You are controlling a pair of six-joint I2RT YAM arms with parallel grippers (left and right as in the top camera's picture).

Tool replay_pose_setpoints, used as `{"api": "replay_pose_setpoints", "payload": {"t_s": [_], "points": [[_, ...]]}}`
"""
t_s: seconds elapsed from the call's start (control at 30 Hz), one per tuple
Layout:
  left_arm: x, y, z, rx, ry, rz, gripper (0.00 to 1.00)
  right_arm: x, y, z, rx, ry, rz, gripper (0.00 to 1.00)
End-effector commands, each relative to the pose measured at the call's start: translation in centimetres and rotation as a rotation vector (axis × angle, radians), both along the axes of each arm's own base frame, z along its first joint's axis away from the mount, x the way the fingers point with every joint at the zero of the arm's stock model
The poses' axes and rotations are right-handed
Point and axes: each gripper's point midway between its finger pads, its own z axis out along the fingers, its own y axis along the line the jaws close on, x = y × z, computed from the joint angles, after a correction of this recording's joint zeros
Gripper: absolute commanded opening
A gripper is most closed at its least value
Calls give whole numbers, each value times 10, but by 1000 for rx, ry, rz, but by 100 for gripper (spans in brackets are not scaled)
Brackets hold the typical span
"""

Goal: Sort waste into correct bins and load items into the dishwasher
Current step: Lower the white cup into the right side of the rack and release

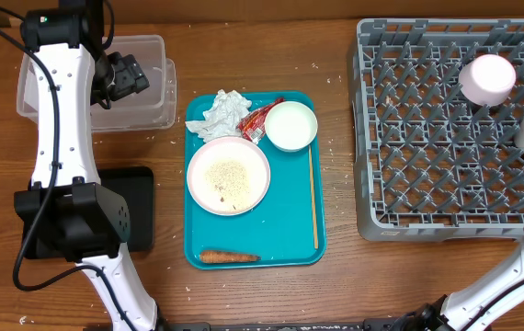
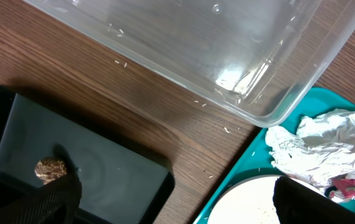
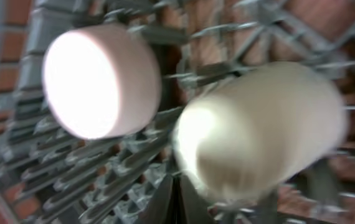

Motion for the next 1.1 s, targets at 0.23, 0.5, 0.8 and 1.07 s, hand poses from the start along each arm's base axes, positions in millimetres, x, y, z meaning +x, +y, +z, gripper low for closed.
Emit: {"api": "replay_pose_setpoints", "payload": {"t_s": [0.23,0.5,0.8,1.07], "points": [[2,0,1,-3,-10,13,100,7,11,49,-21,-126,49,4],[2,0,1,-3,-10,13,100,-9,-13,46,-172,-26,-14,4],[2,0,1,-3,-10,13,100,1,-14,26,-179,-9,-3,4],[2,0,1,-3,-10,13,100,14,-5,7,-165,7,30,4]]}}
